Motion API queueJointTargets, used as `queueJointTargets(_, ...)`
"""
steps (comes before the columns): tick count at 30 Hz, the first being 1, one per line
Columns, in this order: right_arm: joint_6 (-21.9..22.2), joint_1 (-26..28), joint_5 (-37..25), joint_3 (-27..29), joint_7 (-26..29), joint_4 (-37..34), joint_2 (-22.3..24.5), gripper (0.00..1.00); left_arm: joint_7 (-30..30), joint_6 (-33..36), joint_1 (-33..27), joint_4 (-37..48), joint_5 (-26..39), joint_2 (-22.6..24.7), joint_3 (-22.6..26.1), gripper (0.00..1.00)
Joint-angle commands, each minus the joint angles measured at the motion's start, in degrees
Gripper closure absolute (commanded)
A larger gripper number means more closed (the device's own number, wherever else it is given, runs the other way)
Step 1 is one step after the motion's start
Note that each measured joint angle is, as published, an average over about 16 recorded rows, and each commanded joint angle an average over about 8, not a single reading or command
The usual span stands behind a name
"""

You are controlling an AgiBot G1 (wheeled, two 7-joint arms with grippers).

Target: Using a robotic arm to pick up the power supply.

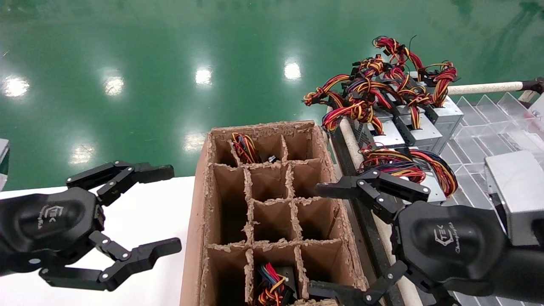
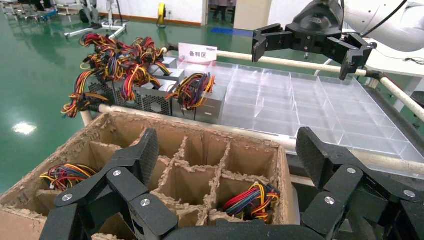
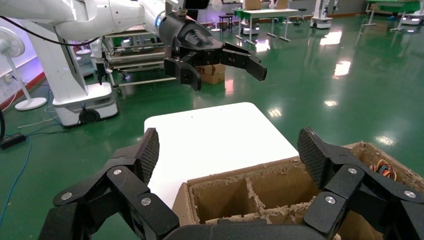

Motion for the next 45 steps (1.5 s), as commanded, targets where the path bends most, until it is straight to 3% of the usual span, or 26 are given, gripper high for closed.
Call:
queueJointTargets(1, 0.0, 0.0, 0.0, 0.0, 0.0, 0.0, 0.0, 0.0, 0.0, 0.0, 0.0, 0.0, 0.0, 0.0, 0.0, 0.0)
queueJointTargets(9, 0.0, 0.0, 0.0, 0.0, 0.0, 0.0, 0.0, 0.0, 0.0, 0.0, 0.0, 0.0, 0.0, 0.0, 0.0, 0.0)
queueJointTargets(10, 0.0, 0.0, 0.0, 0.0, 0.0, 0.0, 0.0, 0.0, 0.0, 0.0, 0.0, 0.0, 0.0, 0.0, 0.0, 0.07)
queueJointTargets(17, 0.5, 0.1, -0.2, 0.0, 0.0, -0.4, -0.1, 0.0, 0.0, 0.0, 0.0, 0.0, 0.0, 0.0, 0.0, 0.95)
queueJointTargets(18, 1.0, 0.1, -0.4, 0.0, 0.0, -0.8, -0.3, 0.0, 0.0, 0.0, 0.0, 0.0, 0.0, 0.0, 0.0, 1.0)
queueJointTargets(25, 6.6, 2.2, -3.3, -1.2, 1.6, -5.5, -3.6, 0.0, 0.0, 0.0, 0.0, 0.0, 0.0, 0.0, 0.0, 1.0)
queueJointTargets(31, 13.0, 7.7, -10.6, -5.6, 4.5, -11.6, -10.4, 0.0, 0.0, 0.0, 0.0, 0.0, 0.0, 0.0, 0.0, 1.0)
queueJointTargets(45, 19.8, 20.5, -21.6, -14.0, 5.1, -37.9, -28.7, 0.02, 0.0, 0.0, 0.0, 0.0, 0.0, 0.0, 0.0, 1.0)
